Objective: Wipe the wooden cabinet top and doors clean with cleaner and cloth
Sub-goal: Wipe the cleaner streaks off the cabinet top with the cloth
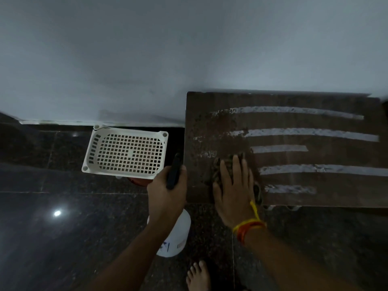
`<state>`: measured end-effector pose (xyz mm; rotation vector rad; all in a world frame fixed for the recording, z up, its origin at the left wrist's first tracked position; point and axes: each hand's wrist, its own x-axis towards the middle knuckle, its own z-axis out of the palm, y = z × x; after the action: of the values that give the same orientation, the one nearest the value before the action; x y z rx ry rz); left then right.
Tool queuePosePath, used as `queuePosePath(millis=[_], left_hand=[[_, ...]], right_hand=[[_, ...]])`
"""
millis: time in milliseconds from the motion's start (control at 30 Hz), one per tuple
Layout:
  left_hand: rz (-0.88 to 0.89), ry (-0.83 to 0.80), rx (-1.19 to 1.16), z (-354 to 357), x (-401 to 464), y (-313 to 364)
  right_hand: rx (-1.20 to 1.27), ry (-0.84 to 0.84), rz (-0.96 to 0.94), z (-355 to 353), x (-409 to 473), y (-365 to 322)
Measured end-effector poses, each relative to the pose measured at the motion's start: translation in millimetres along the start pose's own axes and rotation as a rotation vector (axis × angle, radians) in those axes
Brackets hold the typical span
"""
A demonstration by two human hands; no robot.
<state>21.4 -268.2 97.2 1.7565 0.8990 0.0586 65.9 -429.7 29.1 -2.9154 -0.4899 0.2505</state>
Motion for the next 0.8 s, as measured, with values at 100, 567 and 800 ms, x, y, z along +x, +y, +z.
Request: queuePosePath(millis=[100,567,800], left_hand=[[-0.013,0.000,0.007,1.0,0.9,1.1],[-0.052,0.080,0.031,3.8,-11.6,4.7],[-0.030,0.123,-0.010,6.3,-5.3,14.4]], right_hand=[[-0.025,-0.026,0.044,4.3,-14.3,-6.9],[0.032,-0.038,-0.077,2.2,-6.1,-7.5],[0.034,-0.065,-0.120,0.7,25.0,-10.3]])
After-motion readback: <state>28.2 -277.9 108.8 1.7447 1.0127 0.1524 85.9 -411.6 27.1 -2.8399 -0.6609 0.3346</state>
